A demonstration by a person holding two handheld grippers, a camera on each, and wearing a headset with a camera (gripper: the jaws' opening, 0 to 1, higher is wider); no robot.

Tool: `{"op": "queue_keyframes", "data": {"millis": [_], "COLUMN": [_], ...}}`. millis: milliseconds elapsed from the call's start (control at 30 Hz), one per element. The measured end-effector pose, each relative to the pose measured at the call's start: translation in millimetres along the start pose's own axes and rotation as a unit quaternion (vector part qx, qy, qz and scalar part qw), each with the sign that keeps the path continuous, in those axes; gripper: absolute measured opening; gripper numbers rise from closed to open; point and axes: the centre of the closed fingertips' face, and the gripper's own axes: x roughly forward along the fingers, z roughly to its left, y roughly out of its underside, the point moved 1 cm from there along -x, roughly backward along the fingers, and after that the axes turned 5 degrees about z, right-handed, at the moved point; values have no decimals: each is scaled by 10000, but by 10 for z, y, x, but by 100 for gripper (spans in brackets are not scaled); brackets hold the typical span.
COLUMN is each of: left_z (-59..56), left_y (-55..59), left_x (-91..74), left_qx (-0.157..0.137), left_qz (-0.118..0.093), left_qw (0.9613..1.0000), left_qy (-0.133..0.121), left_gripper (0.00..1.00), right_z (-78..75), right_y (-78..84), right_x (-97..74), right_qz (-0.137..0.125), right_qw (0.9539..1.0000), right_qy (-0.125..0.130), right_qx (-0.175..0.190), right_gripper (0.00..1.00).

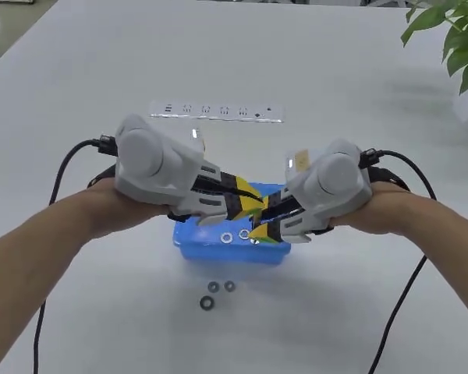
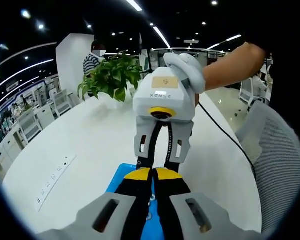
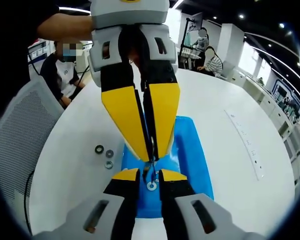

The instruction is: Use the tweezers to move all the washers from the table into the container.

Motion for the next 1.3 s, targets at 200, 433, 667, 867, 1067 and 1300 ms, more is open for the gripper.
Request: {"op": "queue_keyframes", "data": {"millis": [200,433,667,867,1067,1300], "left_z": [0,-36,-74,-110,-138,-179], "left_y": [-43,-93,-147,-184,-201,-206], "left_x": [-59,-132,-219,-294,-374,-463], "left_qx": [0,25,46,68,29,-18], "left_qz": [-18,-15,-27,-31,-21,-17], "left_qw": [10000,10000,9999,9999,9998,9998], "left_qy": [-21,-47,-100,-148,-187,-218], "left_gripper": [5,5,5,5,5,5], "right_z": [9,55,92,138,202,260], "right_y": [-32,-77,-79,-80,-69,-53], "right_x": [-55,-157,-278,-371,-433,-494], "right_qz": [-32,-117,-170,-253,-311,-373], "right_qw": [9999,9994,9982,9964,9946,9923], "right_qy": [65,158,344,512,615,705], "right_qx": [109,299,462,630,771,953], "right_gripper": [22,31,39,45,53,64]}}
